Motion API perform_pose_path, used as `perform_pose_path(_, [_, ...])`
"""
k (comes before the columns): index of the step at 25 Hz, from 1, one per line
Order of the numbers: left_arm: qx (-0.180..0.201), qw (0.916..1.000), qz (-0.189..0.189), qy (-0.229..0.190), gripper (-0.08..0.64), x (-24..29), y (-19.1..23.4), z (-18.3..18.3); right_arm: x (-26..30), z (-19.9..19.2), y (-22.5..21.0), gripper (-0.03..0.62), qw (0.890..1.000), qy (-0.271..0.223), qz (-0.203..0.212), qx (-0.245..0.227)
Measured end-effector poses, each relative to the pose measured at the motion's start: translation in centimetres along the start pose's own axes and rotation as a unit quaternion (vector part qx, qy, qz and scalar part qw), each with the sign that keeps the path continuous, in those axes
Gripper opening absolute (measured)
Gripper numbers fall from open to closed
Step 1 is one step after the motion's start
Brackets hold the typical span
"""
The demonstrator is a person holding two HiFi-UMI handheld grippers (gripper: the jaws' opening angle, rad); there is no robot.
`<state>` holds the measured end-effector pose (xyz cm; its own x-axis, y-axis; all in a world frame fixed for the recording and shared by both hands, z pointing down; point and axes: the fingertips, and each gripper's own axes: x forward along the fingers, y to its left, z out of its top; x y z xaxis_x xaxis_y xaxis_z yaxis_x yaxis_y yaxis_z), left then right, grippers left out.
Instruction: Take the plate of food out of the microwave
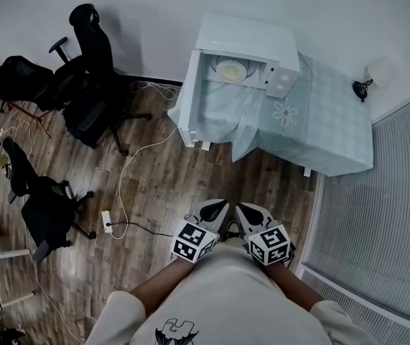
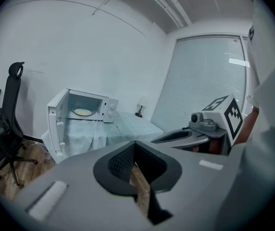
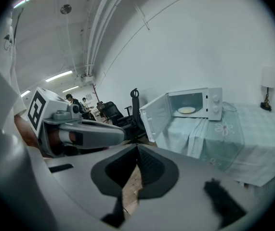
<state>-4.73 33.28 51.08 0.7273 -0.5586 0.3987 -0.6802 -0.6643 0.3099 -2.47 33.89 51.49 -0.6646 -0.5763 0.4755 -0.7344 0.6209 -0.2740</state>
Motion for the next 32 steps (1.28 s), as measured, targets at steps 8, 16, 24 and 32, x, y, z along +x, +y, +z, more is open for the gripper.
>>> perform_pose_path(8, [-0.037,0.9991,-0.015,0.011,0.004,-0.8,3.7,-1.5,3.1,0.3,0.3,0.014,0.999,0.011,-0.048,-0.002])
perform_pose_path(16, [-0.033,0.9989,-0.03,0.017,0.005,3.7,6.7,1.2,6.1,2.5,-5.3,0.014,0.997,0.013,-0.077,0.01])
perform_pose_path(24, [-0.031,0.9991,-0.005,0.028,0.004,13.9,11.8,7.1,10.8,8.0,-16.9,0.014,0.998,0.005,-0.056,0.021])
perform_pose_path(32, [-0.048,0.9972,0.056,0.006,0.005,24.3,17.3,15.7,14.1,15.7,-31.0,0.014,0.999,0.015,-0.007,-0.033])
